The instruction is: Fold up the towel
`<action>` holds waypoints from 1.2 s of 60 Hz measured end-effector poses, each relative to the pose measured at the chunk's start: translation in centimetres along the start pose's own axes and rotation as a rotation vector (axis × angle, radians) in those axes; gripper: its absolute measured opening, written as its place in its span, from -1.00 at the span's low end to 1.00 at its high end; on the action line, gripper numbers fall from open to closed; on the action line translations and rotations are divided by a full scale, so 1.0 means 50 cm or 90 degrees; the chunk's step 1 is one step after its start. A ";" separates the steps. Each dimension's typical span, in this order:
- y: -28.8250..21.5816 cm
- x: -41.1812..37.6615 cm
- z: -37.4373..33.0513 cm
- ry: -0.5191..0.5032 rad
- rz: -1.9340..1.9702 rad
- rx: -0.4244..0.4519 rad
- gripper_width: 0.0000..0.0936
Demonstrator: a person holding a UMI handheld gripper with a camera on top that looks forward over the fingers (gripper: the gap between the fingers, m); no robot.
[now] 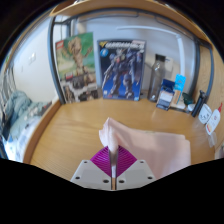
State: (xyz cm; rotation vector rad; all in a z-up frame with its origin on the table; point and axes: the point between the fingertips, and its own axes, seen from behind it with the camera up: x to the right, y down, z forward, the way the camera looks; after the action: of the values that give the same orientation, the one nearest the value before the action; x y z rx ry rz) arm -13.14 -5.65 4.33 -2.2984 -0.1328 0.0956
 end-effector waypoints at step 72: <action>-0.115 0.374 -0.456 -0.010 0.123 0.118 0.82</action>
State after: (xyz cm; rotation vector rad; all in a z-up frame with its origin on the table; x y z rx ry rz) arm 7.60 -16.26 23.34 -2.1207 0.0872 0.2156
